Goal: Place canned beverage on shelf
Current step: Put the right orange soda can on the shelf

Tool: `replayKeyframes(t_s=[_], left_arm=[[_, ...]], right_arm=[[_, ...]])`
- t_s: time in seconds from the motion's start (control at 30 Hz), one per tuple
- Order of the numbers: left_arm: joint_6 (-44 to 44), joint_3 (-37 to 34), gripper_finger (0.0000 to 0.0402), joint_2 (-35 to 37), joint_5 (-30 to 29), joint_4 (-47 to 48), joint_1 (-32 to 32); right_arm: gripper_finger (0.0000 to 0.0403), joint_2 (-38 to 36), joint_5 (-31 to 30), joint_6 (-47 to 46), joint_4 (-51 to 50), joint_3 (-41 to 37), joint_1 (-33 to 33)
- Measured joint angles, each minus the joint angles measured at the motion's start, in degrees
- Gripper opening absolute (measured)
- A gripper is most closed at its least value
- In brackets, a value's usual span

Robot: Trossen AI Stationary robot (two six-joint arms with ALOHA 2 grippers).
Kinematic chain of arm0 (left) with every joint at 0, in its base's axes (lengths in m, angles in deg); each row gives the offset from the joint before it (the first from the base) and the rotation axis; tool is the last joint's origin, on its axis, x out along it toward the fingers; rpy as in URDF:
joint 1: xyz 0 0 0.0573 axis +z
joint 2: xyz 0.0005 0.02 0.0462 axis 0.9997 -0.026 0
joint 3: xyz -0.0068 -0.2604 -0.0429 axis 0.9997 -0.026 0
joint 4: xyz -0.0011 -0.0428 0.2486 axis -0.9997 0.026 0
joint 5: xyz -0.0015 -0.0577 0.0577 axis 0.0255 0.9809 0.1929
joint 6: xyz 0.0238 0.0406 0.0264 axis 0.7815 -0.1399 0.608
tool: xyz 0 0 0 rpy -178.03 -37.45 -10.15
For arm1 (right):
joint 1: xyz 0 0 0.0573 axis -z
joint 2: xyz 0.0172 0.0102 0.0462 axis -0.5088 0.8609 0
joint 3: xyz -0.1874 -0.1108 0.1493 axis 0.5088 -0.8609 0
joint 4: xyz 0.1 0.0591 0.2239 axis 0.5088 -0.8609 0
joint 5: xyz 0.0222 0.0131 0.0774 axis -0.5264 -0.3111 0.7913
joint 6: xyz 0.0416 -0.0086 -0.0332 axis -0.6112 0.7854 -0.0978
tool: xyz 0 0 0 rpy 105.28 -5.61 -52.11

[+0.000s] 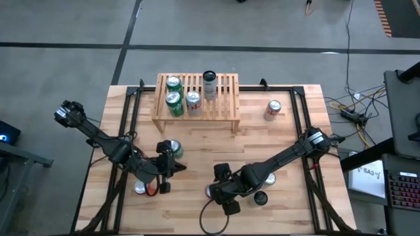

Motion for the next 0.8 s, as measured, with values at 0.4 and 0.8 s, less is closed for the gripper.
replayKeyframes(t_s=[0.4, 0.8], left_arm=[[-0.2, 0.0, 0.0000, 0.1, -1.5, -0.1, 0.0], [0.7, 0.0, 0.0000, 0.1, -4.4, -0.6, 0.0]], right_arm=[[0.0381, 2.3, 0.4, 0.7, 2.4, 0.0, 1.6], [0.0362, 5.2, 1.6, 0.5, 5.2, 0.0, 1.9]])
